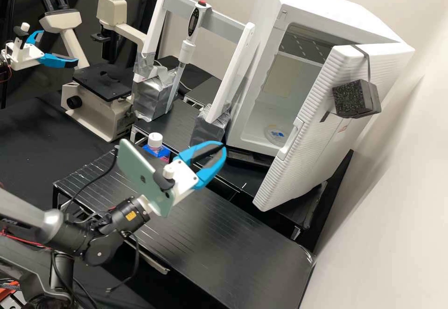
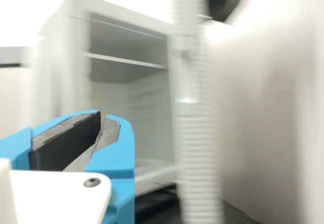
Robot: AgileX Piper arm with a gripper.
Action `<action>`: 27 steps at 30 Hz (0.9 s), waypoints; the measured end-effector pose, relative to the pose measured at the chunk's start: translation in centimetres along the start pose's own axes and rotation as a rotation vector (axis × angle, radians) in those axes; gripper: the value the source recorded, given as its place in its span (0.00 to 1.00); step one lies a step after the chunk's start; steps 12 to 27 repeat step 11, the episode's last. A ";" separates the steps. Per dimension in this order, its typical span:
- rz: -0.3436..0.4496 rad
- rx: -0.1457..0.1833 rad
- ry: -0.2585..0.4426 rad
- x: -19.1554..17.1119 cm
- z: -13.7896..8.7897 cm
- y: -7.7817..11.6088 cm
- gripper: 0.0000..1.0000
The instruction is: Open the door
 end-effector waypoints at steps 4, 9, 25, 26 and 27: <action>-0.073 0.016 0.104 -1.3 -1.5 -1.5 1.00; -0.117 0.078 0.179 -1.4 -2.6 -2.2 1.00; -0.144 0.097 0.188 -1.4 -2.6 -2.6 1.00; -0.144 0.097 0.188 -1.4 -2.6 -2.6 1.00; -0.144 0.097 0.188 -1.4 -2.6 -2.6 1.00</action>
